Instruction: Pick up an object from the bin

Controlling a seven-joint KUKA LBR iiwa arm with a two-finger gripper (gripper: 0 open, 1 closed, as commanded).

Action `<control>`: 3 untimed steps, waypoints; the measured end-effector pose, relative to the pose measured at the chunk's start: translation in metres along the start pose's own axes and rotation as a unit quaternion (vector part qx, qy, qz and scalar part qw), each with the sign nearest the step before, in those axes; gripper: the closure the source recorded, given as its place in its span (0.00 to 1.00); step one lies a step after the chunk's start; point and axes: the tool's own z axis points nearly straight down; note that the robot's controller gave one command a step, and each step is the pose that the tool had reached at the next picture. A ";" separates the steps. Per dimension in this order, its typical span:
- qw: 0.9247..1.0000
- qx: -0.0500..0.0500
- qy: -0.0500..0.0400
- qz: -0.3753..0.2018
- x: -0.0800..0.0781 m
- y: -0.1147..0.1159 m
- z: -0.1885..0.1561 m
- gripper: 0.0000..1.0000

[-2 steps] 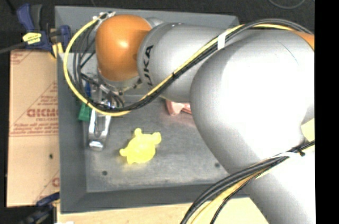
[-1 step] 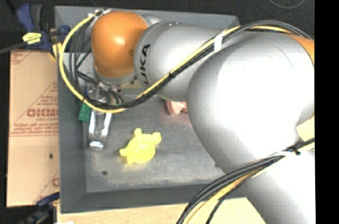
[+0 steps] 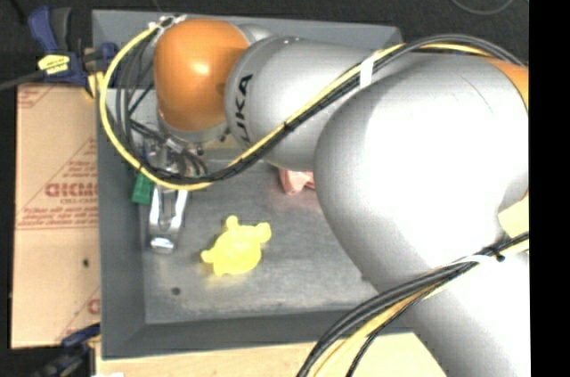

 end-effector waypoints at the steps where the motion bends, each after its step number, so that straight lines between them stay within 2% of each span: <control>1: 1.000 -0.003 -0.004 0.000 0.010 -0.002 -0.005 1.00; 2: 0.998 -0.005 -0.003 -0.059 0.008 0.002 -0.005 1.00; 3: 0.998 -0.005 -0.003 -0.070 0.008 0.002 -0.005 1.00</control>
Offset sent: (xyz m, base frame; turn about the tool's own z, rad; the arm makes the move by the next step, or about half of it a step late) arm -0.0094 0.0000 -0.0164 -0.3117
